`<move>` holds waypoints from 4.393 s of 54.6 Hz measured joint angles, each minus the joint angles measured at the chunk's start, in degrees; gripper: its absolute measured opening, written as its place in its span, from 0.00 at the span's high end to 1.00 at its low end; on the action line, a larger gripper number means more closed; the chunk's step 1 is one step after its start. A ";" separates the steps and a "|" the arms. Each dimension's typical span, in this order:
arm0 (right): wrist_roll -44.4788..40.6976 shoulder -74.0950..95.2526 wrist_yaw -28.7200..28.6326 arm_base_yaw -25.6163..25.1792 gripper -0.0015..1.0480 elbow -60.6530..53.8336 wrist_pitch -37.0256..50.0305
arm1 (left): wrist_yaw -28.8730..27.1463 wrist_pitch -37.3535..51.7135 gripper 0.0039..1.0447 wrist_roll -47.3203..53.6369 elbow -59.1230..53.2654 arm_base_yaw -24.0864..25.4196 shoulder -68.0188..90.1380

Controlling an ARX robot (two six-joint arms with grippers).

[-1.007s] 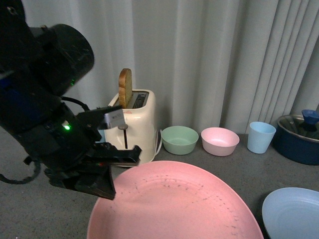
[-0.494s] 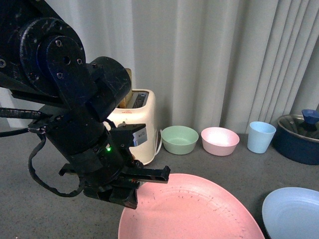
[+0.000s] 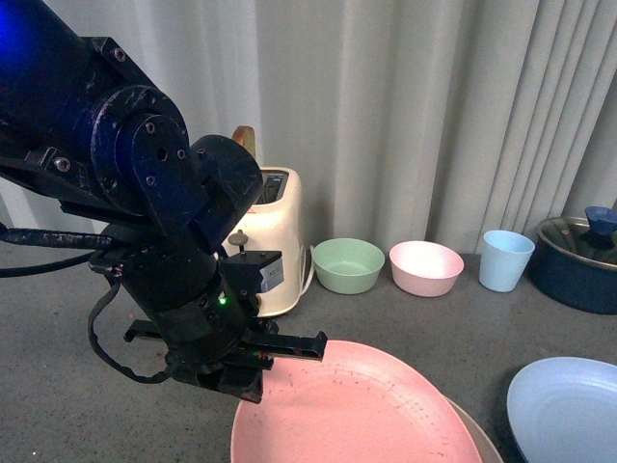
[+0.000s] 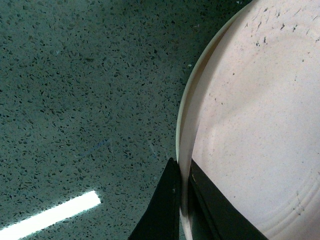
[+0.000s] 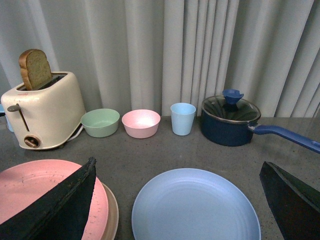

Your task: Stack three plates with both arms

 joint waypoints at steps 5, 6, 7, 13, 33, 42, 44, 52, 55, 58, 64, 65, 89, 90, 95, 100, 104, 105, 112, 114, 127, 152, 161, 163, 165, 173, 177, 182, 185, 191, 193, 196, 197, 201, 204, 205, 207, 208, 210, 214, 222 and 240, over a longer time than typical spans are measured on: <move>0.00 0.00 0.00 0.00 0.07 0.00 0.00 | 0.52 -0.02 0.81 -0.33 0.00 -0.04 0.00; 0.00 0.00 0.00 0.00 0.07 0.00 0.00 | 0.61 -0.02 0.79 -0.48 0.00 -0.04 0.00; 0.00 0.00 0.00 0.00 0.07 0.00 0.00 | 0.83 -0.02 0.76 -0.52 0.00 -0.04 0.00; 0.00 0.00 0.00 0.00 0.07 0.00 0.00 | 0.98 -0.09 0.52 -1.11 0.17 0.17 -0.15; 0.00 0.00 0.00 0.00 0.07 0.00 0.00 | -3.93 8.76 0.07 4.55 -5.01 5.18 -17.31; 0.00 0.00 0.00 0.00 0.07 0.00 0.00 | -4.44 12.76 0.06 10.16 -15.45 6.78 -32.89; 0.00 0.00 0.00 0.00 0.07 0.00 0.00 | -4.44 12.81 0.06 10.88 -16.96 6.91 -35.28; 0.00 0.00 0.00 0.00 0.07 0.00 0.00 | -3.85 12.15 0.06 13.00 -22.73 7.15 -45.81; 0.00 0.00 0.00 0.00 0.07 0.00 0.00 | -9.20 18.27 0.11 12.26 -26.95 6.54 -49.88; 0.00 0.00 0.00 0.00 0.07 0.00 0.00 | -17.79 33.92 0.21 9.18 -35.41 6.54 -55.30; 0.00 0.00 0.02 0.00 0.07 0.00 0.00 | -20.28 50.53 0.45 5.62 -50.60 8.72 -67.78; 0.00 0.00 0.00 0.00 0.07 0.00 0.00 | -19.98 51.17 0.49 5.40 -52.04 9.09 -68.98; 0.00 0.00 0.00 0.00 0.07 0.00 0.00 | -11.45 54.16 0.97 4.15 -69.92 16.94 -82.66; 0.00 0.00 0.00 0.00 0.07 0.00 0.00 | -9.55 54.01 0.97 4.13 -70.60 18.34 -83.45; 0.00 0.00 0.00 0.00 0.07 0.00 0.00 | -8.81 53.35 0.97 4.11 -72.30 20.24 -86.09; 0.00 0.00 -0.04 0.00 0.07 0.00 0.00 | -8.74 52.33 0.97 4.11 -73.81 20.61 -88.54; 0.00 0.00 0.00 0.00 0.07 0.00 0.00 | -8.70 51.54 0.97 4.11 -74.73 20.61 -90.12; 0.00 0.00 -0.02 0.00 0.07 0.00 0.00 | -8.68 51.25 0.97 4.11 -74.95 20.61 -90.60; 0.00 0.00 0.00 0.00 0.07 0.00 0.00 | -8.61 49.42 0.97 4.11 -76.13 20.61 -93.68; 0.00 0.00 0.00 0.00 0.07 0.00 0.00 | -8.59 48.81 0.97 4.11 -76.48 20.61 -94.64; 0.00 0.00 0.00 0.00 0.07 0.00 0.00 | -8.61 45.05 0.97 4.11 -77.99 20.61 -99.95; 0.00 0.00 0.00 0.00 0.07 0.00 0.00 | -8.55 38.58 0.97 4.09 -78.51 20.61 -108.91; 0.00 0.00 -0.02 0.00 0.07 0.00 0.00 | -8.59 32.22 0.97 4.11 -78.49 20.61 -114.07; 0.00 0.00 0.00 0.00 0.07 0.00 0.00 | -8.52 28.13 0.97 4.09 -78.49 20.61 -117.57; 0.00 0.00 0.00 0.00 0.07 0.00 0.00 | -8.52 27.28 0.97 4.09 -78.49 20.61 -119.27; 0.02 0.00 0.00 0.00 0.07 0.00 0.00 | -8.52 27.02 0.97 4.09 -78.49 20.61 -120.08; 0.00 0.00 0.00 0.00 0.07 0.00 0.00 | -8.52 27.02 0.97 4.07 -78.49 20.61 -120.08; 0.00 0.00 0.00 0.00 0.07 0.00 0.00 | -8.52 27.02 0.80 4.04 -78.49 20.61 -120.08; 0.00 0.00 0.00 0.00 0.07 0.00 0.00 | -8.52 26.99 0.69 4.04 -78.49 20.61 -120.08; 0.00 0.00 0.00 0.00 0.07 0.00 0.00 | -8.52 26.97 0.50 4.04 -78.49 20.61 -120.08; 0.00 0.00 0.00 0.00 0.07 0.00 0.00 | -8.52 26.97 0.44 4.07 -78.49 20.61 -120.08; 0.00 0.00 0.00 0.00 0.07 0.00 0.00 | -8.52 26.97 0.32 4.07 -78.49 20.61 -120.08; 0.00 0.00 0.00 0.00 0.07 0.00 0.00 | -8.52 26.97 0.28 4.04 -78.49 20.61 -120.08; 0.00 0.00 0.00 0.00 0.07 0.00 0.00 | -8.52 26.97 0.16 4.04 -78.49 20.61 -120.08; 0.00 0.00 0.00 0.00 0.07 0.00 0.00 | -8.52 26.97 0.08 4.07 -78.49 20.61 -120.08; 0.00 0.00 0.00 0.00 0.07 0.00 0.00 | -8.52 26.97 0.05 4.07 -78.49 20.61 -120.08; -0.15 0.44 1.79 0.46 0.07 0.13 -0.59 | -8.52 26.97 0.06 4.09 -78.49 20.61 -120.08; -0.42 1.46 5.55 1.57 0.07 0.92 -2.69 | -8.52 26.97 0.07 4.09 -78.49 20.61 -120.08; -0.96 4.52 12.92 3.23 0.07 2.78 -6.08 | -8.50 26.97 0.07 4.07 -78.49 20.61 -120.08; -2.47 15.54 23.91 1.60 0.07 5.68 -4.22 | -8.63 26.97 0.06 4.07 -78.49 20.61 -120.10; -1.64 35.93 13.25 -12.00 0.07 11.96 8.74 | -8.50 26.97 0.06 4.07 -78.49 20.61 -120.10; 6.58 78.47 -2.82 -28.96 0.07 34.16 6.99 | -8.52 26.97 0.06 4.07 -78.49 20.61 -120.13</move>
